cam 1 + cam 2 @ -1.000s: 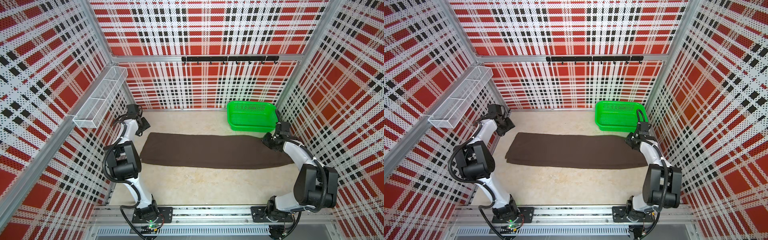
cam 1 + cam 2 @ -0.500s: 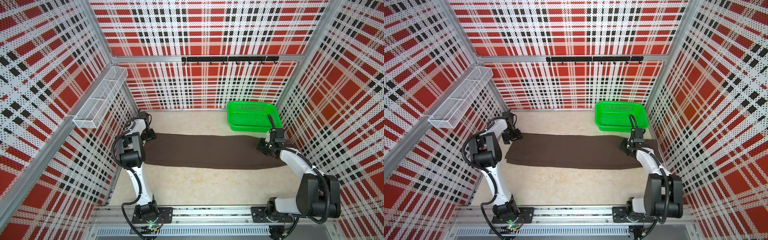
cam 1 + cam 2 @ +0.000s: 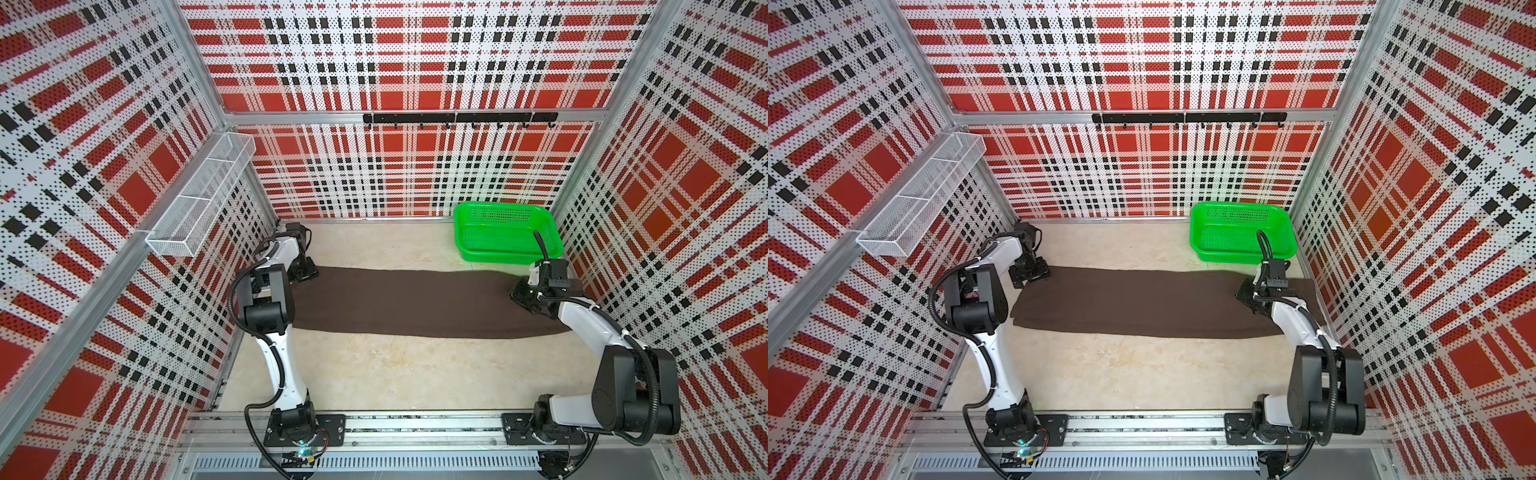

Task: Fold and stack the trousers
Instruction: Rotate the trousers at the center of the table, then fold the trousers at the center of the table.

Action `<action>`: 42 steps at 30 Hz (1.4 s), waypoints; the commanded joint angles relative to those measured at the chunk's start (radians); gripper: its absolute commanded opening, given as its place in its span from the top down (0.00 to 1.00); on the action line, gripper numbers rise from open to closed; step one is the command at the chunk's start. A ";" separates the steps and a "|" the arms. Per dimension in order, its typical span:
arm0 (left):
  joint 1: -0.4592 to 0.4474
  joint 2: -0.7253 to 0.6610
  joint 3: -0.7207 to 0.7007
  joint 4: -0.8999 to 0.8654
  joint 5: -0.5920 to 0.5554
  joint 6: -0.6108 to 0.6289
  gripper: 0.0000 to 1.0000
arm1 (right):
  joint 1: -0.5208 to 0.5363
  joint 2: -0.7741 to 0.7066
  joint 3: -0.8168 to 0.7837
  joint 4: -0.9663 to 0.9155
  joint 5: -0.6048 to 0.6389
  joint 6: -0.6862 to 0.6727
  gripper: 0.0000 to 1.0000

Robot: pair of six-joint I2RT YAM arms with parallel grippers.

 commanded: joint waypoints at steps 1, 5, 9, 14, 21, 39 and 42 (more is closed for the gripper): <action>0.026 0.010 -0.036 0.034 0.029 -0.049 0.15 | 0.007 0.007 -0.008 0.027 -0.021 -0.016 0.67; 0.038 0.004 -0.065 0.047 0.035 -0.058 0.14 | 0.007 0.013 -0.013 0.036 -0.030 -0.015 0.67; 0.053 0.007 -0.109 0.078 0.062 -0.068 0.16 | 0.007 0.015 -0.013 0.040 -0.033 -0.016 0.67; 0.062 0.001 -0.197 0.122 0.105 -0.070 0.22 | 0.007 0.013 -0.013 0.041 -0.037 -0.015 0.67; 0.056 -0.047 -0.282 0.140 0.124 -0.046 0.42 | 0.008 0.009 -0.005 0.035 -0.038 -0.015 0.67; -0.030 -0.154 -0.209 0.124 0.145 -0.001 1.00 | 0.007 -0.056 -0.023 -0.013 -0.014 -0.015 0.67; -0.022 -0.203 -0.210 0.111 0.130 -0.001 1.00 | 0.007 -0.068 -0.025 -0.027 -0.007 -0.015 0.67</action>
